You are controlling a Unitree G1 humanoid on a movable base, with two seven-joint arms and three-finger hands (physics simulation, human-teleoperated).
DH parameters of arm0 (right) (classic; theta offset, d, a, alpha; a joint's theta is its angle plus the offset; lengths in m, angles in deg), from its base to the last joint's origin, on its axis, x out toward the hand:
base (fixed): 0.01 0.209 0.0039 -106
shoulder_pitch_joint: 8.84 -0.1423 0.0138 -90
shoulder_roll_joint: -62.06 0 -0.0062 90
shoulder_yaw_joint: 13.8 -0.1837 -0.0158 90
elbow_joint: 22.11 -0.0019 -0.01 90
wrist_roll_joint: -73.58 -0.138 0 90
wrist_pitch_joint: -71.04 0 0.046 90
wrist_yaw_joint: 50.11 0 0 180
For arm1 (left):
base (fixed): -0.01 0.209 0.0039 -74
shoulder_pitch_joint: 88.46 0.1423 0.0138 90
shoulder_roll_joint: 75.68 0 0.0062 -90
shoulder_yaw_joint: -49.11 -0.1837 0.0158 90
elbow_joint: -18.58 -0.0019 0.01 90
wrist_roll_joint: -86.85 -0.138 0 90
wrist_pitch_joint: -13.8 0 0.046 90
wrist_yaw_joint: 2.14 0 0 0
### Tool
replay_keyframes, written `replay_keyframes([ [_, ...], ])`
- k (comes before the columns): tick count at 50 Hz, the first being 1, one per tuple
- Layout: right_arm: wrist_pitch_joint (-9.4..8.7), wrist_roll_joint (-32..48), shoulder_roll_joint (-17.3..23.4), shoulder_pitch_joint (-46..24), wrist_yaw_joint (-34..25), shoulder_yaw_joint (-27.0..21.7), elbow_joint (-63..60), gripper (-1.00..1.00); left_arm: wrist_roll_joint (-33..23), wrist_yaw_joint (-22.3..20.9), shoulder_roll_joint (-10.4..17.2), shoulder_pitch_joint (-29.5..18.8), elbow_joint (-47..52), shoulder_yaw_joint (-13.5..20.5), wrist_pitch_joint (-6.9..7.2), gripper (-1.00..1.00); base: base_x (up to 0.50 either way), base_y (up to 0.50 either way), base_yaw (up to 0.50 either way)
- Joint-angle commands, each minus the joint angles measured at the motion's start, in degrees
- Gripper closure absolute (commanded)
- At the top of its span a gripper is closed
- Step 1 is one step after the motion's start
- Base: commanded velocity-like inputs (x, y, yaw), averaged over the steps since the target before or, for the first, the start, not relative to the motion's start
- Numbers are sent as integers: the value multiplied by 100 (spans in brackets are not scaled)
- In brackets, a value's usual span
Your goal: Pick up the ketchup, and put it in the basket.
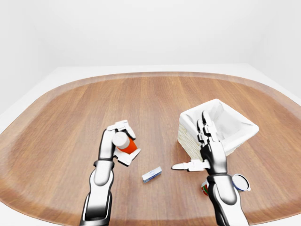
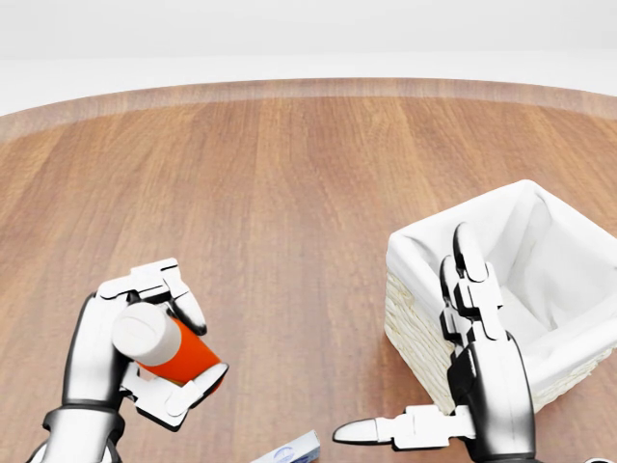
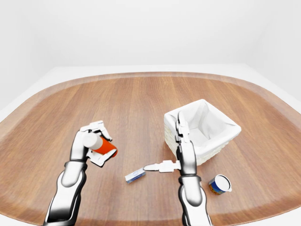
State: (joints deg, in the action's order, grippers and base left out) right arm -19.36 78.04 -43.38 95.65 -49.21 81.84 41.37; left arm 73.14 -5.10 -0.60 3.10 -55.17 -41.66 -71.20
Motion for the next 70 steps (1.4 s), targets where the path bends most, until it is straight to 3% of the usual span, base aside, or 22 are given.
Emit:
replay_keyframes([
  [1,-7,23,5,17,2,66,-12,-100,150,-1,-167,-84,683,-442,0,95,0,0,0],
  [7,54,23,18,7,13,78,53,-100,156,43,-237,-201,828,-634,0,94,0,0,0],
  [22,-45,-29,36,140,-11,80,-256,-100,68,249,-549,-380,1101,-1556,0,95,0,0,0],
  [70,-61,-105,51,215,-38,48,-408,-100,61,911,-1249,-517,684,-3390,0,94,0,0,0],
])
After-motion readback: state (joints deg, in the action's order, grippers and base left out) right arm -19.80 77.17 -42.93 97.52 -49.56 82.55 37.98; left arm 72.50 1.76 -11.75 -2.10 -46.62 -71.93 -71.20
